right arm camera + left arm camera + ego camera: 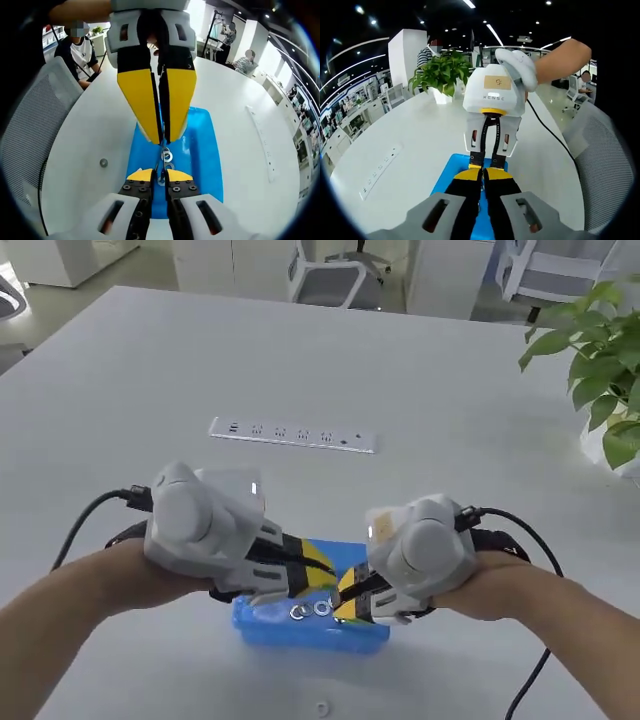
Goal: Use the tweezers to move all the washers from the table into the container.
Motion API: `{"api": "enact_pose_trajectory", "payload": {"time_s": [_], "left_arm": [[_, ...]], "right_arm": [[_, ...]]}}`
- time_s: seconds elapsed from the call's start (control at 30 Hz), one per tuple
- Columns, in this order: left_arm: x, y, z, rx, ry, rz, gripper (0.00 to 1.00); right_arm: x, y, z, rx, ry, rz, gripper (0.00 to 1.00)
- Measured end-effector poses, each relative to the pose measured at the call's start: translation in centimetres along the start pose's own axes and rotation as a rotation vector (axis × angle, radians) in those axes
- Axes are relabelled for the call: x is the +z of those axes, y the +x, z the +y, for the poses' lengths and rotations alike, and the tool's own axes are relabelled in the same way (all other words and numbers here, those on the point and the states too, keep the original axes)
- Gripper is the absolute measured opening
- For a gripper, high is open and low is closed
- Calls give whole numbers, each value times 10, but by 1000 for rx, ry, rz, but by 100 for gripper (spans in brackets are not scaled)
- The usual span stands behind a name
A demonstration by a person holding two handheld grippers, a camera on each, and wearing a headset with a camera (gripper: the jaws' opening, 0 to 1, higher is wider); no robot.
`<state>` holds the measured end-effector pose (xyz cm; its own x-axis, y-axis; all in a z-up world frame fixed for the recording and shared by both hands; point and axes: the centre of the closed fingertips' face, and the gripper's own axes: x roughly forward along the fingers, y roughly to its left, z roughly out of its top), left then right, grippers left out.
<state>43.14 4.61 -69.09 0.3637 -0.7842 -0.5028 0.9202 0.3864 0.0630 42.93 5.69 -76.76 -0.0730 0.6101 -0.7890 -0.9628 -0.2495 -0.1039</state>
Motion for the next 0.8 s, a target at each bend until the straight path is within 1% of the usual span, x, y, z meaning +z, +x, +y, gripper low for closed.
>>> {"api": "enact_pose_trajectory", "payload": {"time_s": [0.13, 0.23, 0.5, 0.63, 0.73, 0.8], "left_arm": [[1, 1, -1, -7, -6, -6, 6], [2, 1, -1, -9, 4, -7, 6], [3, 1, -3, -13, 23, -1, 5], [5, 0, -6, -15, 28, -1, 5], [7, -2, -5, -12, 32, -5, 5], [10, -3, -4, -9, 34, -14, 5]], "right_arm": [[-1, 0, 0, 4, 1, 4, 9], [-1, 0, 0, 6, -20, 13, 9], [-2, 0, 2, 8, -36, 25, 11], [-2, -1, 3, 8, -36, 28, 11], [-3, -2, 1, 3, -40, 31, 11], [-4, -3, 0, 0, -40, 36, 12]]}}
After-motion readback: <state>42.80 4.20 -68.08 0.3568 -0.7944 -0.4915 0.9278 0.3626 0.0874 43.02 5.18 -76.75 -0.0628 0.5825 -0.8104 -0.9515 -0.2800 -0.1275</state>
